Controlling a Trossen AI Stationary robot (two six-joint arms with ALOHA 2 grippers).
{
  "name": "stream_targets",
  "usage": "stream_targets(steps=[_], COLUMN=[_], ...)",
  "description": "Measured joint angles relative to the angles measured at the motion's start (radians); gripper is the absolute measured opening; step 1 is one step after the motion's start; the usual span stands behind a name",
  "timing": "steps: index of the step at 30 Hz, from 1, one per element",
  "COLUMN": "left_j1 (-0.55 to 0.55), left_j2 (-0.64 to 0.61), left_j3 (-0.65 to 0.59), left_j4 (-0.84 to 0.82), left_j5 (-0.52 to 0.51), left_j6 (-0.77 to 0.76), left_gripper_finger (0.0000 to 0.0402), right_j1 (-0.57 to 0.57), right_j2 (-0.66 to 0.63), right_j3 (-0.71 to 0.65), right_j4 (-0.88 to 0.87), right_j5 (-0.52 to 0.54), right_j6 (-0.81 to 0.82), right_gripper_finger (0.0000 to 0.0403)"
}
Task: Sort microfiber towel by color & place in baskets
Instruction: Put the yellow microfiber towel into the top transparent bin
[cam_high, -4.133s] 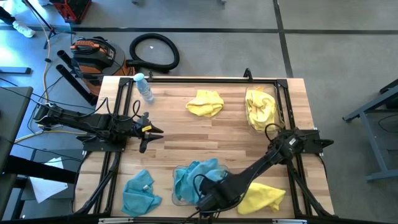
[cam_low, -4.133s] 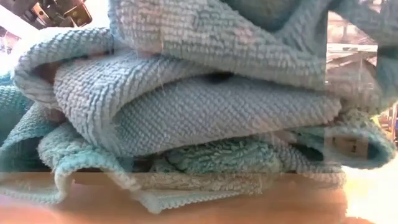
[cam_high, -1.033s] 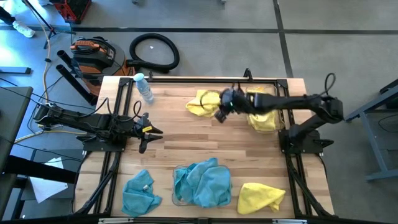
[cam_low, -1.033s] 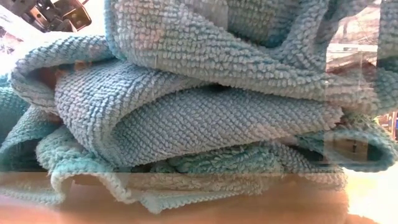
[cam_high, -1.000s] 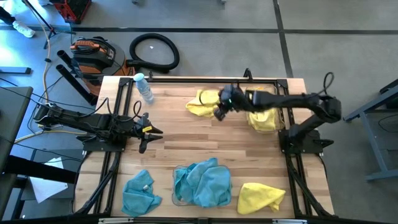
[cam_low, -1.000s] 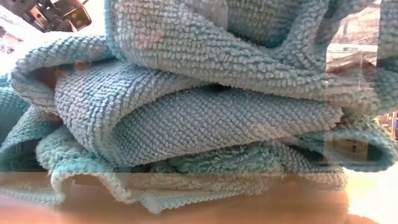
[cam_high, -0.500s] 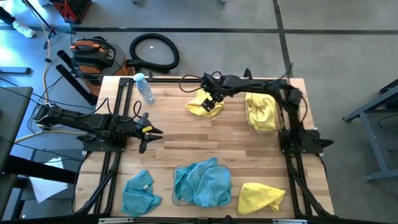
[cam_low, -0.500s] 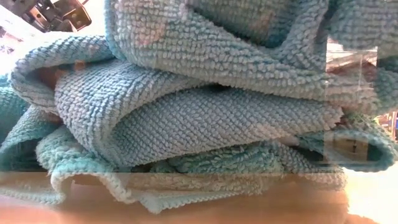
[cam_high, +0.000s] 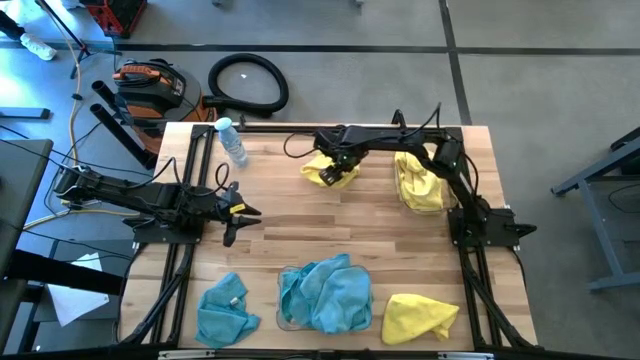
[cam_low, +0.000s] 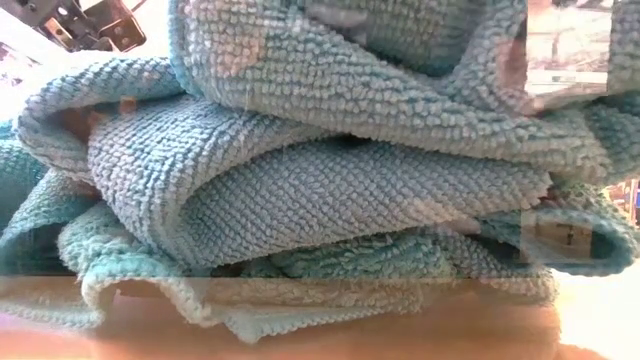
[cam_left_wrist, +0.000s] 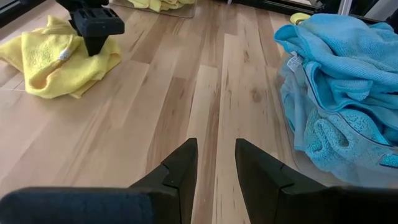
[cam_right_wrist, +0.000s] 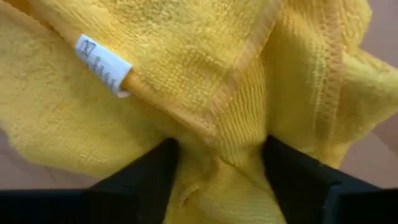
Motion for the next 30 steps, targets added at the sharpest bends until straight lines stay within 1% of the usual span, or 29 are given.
stream_targets(steps=[2, 6, 7, 8, 10, 13, 16, 18, 22, 25, 27, 28, 30], left_j1=[0.0, 0.0, 0.0, 0.0, 0.0, 0.0, 0.0, 0.0, 0.0, 0.0, 0.0, 0.0, 0.0], left_j2=[0.0, 0.0, 0.0, 0.0, 0.0, 0.0, 0.0, 0.0, 0.0, 0.0, 0.0, 0.0, 0.0], left_j3=[0.0, 0.0, 0.0, 0.0, 0.0, 0.0, 0.0, 0.0, 0.0, 0.0, 0.0, 0.0, 0.0], left_j4=[0.0, -0.001, -0.001, -0.003, -0.002, -0.005, -0.016, -0.022, -0.031, -0.031, -0.031, -0.031, -0.031], left_j5=[0.0, 0.0, 0.0, 0.0, 0.0, 0.0, 0.0, 0.0, 0.0, 0.0, 0.0, 0.0, 0.0], left_j6=[0.0, 0.0, 0.0, 0.0, 0.0, 0.0, -0.001, -0.002, -0.026, -0.026, -0.026, -0.027, -0.028], left_gripper_finger=[0.0097, 0.0097, 0.0097, 0.0097, 0.0097, 0.0097, 0.0097, 0.0097, 0.0097, 0.0097, 0.0097, 0.0097, 0.0097], right_j1=[0.006, 0.015, 0.016, 0.018, 0.027, 0.045, 0.083, 0.113, 0.175, 0.218, 0.246, 0.261, 0.279], right_j2=[0.003, -0.022, -0.04, -0.058, -0.106, -0.229, -0.325, -0.399, -0.547, -0.636, -0.69, -0.718, -0.778], right_j3=[0.0, -0.005, -0.007, -0.012, -0.018, -0.009, -0.013, -0.014, -0.009, -0.011, -0.011, -0.024, -0.081], right_j4=[-0.02, -0.036, -0.034, -0.043, -0.069, -0.106, -0.196, -0.237, -0.395, -0.558, -0.673, -0.664, -0.628], right_j5=[-0.001, -0.03, -0.031, -0.031, -0.03, -0.012, 0.076, 0.114, 0.195, 0.299, 0.329, 0.336, 0.3], right_j6=[0.002, -0.003, -0.002, -0.001, 0.005, 0.016, 0.045, 0.076, 0.214, 0.379, 0.508, 0.553, 0.595], right_gripper_finger=[0.0179, 0.0055, 0.003, 0.0018, 0.0022, 0.0033, 0.0016, 0.0008, 0.0012, 0.0008, 0.0005, 0.0005, 0.0005])
